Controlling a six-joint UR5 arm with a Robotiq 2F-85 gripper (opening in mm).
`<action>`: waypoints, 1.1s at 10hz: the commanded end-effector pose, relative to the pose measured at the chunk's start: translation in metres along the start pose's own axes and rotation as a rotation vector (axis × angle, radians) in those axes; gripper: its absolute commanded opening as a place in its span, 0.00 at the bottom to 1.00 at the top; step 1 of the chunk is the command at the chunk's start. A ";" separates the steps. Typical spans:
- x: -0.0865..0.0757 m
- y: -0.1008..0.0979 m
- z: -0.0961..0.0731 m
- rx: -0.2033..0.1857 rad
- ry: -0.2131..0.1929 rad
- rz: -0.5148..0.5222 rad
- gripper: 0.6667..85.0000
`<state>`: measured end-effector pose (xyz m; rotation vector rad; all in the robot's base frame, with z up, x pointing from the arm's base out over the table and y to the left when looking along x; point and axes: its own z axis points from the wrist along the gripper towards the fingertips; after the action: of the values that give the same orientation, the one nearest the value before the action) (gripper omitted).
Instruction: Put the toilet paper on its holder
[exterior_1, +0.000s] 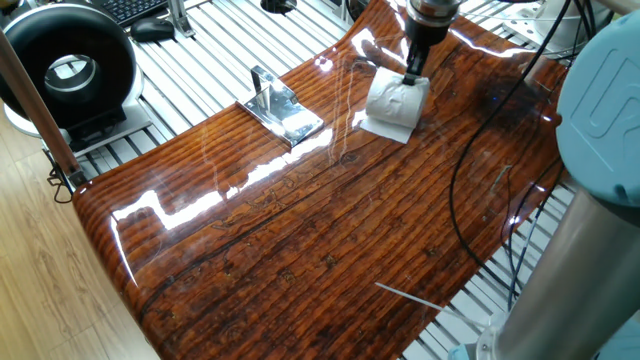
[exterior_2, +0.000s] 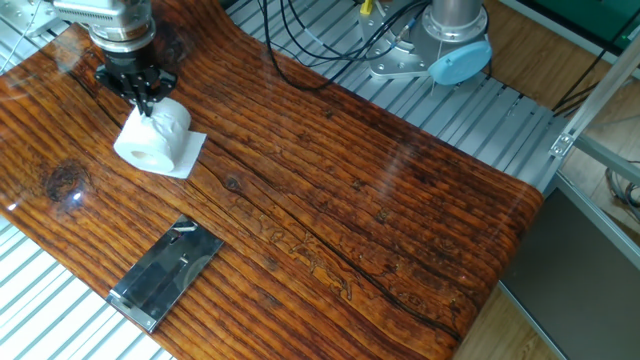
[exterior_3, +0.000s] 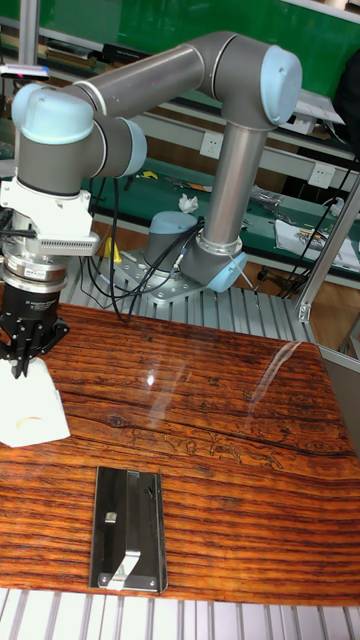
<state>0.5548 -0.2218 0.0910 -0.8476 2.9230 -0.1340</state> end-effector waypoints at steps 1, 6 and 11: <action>-0.003 -0.004 -0.001 0.011 -0.016 0.062 0.00; -0.001 -0.009 -0.001 0.032 -0.010 0.102 0.00; -0.005 -0.008 0.002 0.030 -0.020 0.135 0.00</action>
<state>0.5608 -0.2290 0.0917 -0.6800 2.9431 -0.1763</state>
